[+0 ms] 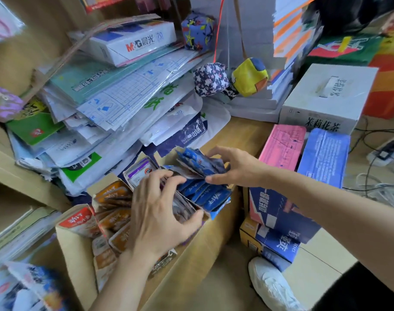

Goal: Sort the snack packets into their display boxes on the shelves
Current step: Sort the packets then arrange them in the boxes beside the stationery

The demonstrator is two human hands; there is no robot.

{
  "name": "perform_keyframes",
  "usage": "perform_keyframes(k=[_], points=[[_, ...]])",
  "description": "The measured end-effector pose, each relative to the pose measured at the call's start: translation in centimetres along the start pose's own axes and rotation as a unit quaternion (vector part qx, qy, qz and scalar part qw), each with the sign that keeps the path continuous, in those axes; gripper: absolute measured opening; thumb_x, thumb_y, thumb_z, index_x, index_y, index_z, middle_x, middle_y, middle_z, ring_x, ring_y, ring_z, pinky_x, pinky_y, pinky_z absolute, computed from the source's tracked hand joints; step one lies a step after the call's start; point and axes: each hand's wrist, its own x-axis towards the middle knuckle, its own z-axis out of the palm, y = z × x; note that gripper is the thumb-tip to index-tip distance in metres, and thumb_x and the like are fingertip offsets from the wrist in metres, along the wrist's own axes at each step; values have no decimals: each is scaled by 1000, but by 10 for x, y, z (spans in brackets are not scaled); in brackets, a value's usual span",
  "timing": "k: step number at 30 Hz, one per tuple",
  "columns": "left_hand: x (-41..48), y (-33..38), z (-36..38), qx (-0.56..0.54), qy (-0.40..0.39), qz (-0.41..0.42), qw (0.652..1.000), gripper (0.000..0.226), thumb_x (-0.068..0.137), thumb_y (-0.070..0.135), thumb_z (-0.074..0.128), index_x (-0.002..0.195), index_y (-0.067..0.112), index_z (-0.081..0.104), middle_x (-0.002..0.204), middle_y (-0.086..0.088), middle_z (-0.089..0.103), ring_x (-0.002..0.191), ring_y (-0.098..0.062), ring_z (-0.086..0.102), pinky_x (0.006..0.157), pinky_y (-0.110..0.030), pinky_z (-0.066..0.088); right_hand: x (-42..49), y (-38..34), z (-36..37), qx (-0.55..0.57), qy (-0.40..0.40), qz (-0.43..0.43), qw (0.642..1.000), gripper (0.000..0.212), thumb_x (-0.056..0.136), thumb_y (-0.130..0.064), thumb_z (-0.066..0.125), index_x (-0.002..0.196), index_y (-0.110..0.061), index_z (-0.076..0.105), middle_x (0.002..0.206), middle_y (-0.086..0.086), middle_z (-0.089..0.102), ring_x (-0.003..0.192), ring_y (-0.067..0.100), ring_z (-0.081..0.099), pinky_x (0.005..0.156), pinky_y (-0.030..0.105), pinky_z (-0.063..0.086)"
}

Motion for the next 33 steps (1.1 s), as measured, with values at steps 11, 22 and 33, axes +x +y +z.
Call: perform_keyframes(k=[11, 22, 33], points=[[19, 7, 40, 1, 108, 25, 994, 18, 95, 35, 65, 86, 19, 67, 92, 8, 70, 80, -17, 65, 79, -40, 45, -6, 19, -5, 71, 3, 12, 997, 40, 100, -12, 57, 133, -35, 52, 115, 9, 67, 99, 22, 71, 76, 43, 63], [22, 2, 36, -65, 174, -69, 980, 15, 94, 15, 68, 82, 11, 60, 77, 3, 63, 62, -9, 47, 52, -10, 32, -10, 23, 3, -37, 67, -42, 996, 52, 97, 0, 58, 142, -24, 48, 129, 6, 65, 117, 22, 64, 74, 25, 61], [12, -3, 35, -103, 196, -37, 974, 8, 92, 3, 67, 87, 5, 61, 88, -2, 65, 73, -8, 56, 61, -5, 39, -15, 10, 3, 96, 91, -43, 990, 43, 88, -17, 73, 129, -17, 58, 111, -7, 69, 87, 4, 69, 64, 23, 59]])
